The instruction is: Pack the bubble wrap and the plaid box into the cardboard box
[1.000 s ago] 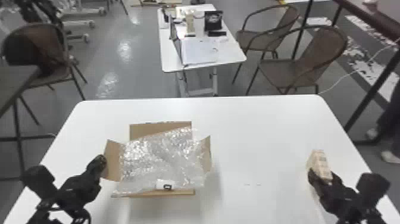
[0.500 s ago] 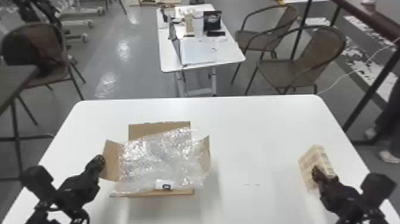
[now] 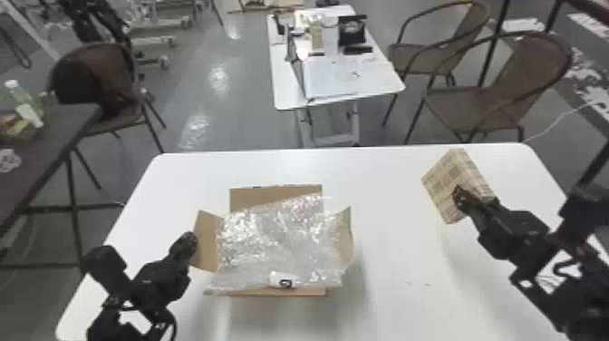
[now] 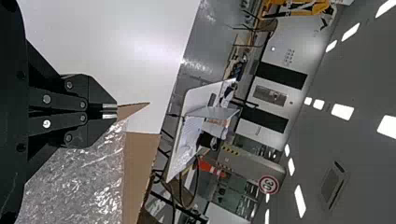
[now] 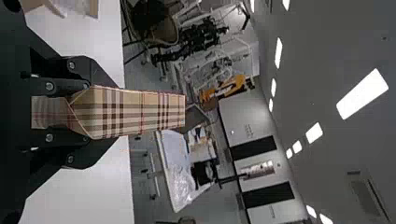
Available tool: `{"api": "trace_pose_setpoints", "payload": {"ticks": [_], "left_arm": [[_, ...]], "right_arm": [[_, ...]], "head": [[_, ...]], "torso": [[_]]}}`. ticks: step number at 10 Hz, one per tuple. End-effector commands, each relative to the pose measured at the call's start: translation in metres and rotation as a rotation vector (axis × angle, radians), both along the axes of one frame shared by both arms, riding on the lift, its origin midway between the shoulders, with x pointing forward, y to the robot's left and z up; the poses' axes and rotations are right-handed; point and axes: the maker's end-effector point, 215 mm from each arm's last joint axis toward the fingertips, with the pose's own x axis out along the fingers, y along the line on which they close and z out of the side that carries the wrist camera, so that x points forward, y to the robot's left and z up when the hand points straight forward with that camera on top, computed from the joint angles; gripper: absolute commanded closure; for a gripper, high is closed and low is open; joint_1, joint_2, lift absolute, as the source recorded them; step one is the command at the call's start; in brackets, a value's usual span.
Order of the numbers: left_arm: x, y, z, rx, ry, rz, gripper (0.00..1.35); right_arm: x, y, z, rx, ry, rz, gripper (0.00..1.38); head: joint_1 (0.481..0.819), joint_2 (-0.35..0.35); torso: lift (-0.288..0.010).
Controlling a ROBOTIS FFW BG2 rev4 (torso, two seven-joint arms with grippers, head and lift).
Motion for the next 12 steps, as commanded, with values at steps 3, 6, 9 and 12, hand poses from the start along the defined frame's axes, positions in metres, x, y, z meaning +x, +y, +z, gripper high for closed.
{"api": "trace_pose_setpoints", "payload": {"ticks": [3,6,9,12], "left_arm": [[0.001,-0.002,0.0,-0.001,0.0,-0.002,1.17],[0.004,-0.005,0.001,0.0,0.0,-0.008,1.17],[0.005,-0.007,0.0,0.0,0.002,-0.011,1.17],[0.006,-0.01,-0.002,-0.003,0.005,-0.017,1.17]], "right_arm": [[0.012,0.11,0.066,0.007,-0.059,0.286,1.03],[-0.002,0.18,0.058,-0.071,0.007,0.567,1.03],[-0.022,0.215,0.033,-0.103,0.088,0.762,1.03],[-0.032,0.235,0.009,-0.045,0.142,0.869,1.03]], "head": [[0.695,0.274],[0.695,0.349],[0.695,0.35],[0.695,0.35]], "torso": [[-0.018],[-0.018],[-0.018],[-0.018]]}}
